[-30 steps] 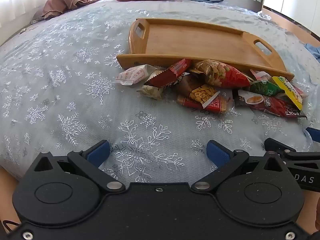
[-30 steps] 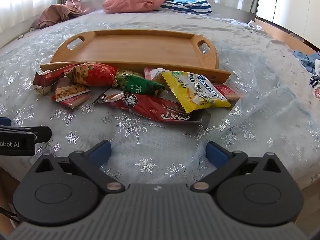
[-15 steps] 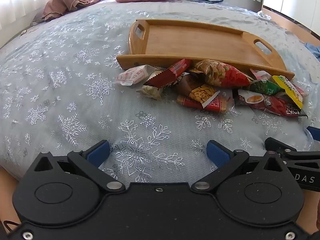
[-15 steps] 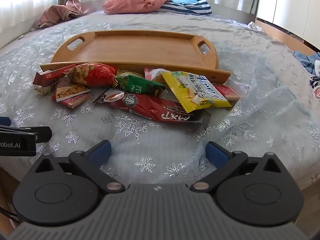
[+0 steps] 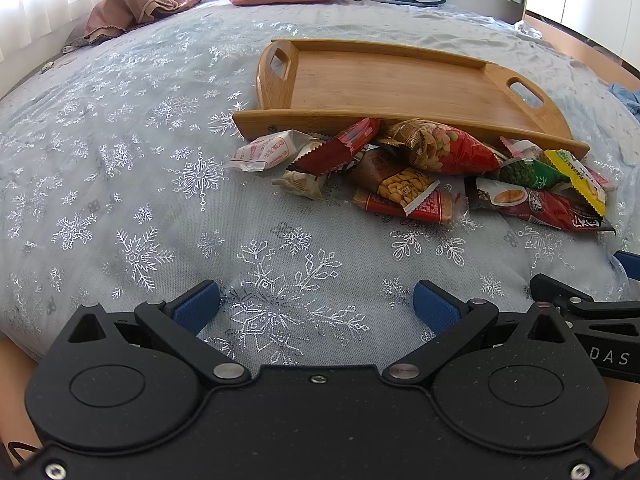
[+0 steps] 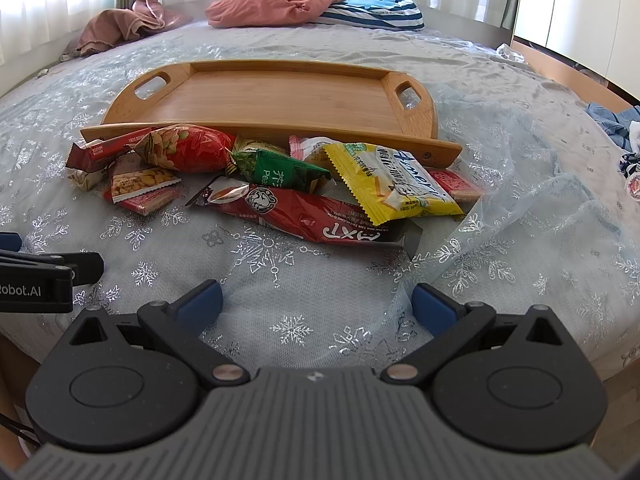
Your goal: Organize snacks
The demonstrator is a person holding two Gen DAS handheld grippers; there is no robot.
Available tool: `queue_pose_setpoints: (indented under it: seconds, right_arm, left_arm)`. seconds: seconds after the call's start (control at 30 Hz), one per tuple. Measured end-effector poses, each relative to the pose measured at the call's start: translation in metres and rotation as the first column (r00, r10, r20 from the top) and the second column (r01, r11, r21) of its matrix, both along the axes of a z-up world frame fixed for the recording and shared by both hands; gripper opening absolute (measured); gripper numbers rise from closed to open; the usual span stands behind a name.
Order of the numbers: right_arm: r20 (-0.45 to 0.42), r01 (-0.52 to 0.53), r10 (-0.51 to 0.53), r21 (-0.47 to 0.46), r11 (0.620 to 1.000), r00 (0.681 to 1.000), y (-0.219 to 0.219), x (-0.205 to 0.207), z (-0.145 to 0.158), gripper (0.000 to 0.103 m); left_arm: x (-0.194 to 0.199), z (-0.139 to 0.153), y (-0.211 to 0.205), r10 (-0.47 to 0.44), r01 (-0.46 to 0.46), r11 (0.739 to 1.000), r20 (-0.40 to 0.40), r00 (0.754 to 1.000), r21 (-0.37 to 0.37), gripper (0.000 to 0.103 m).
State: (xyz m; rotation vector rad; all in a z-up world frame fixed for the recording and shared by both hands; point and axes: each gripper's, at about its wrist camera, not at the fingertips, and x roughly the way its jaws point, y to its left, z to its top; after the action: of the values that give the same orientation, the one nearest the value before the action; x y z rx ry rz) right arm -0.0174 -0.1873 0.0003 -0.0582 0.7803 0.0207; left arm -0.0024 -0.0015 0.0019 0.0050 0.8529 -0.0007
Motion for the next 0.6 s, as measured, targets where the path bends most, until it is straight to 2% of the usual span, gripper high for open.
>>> queue_pose_setpoints:
  seconds: [0.6]
  right_arm:
    - [0.004, -0.002, 0.002, -0.002, 1.0, 1.0, -0.0008, -0.0014, 0.0005, 0.103]
  left_arm:
    - [-0.0002, 0.0003, -0.0004, 0.0, 0.0, 1.0, 0.001, 1.0, 0.002, 0.103]
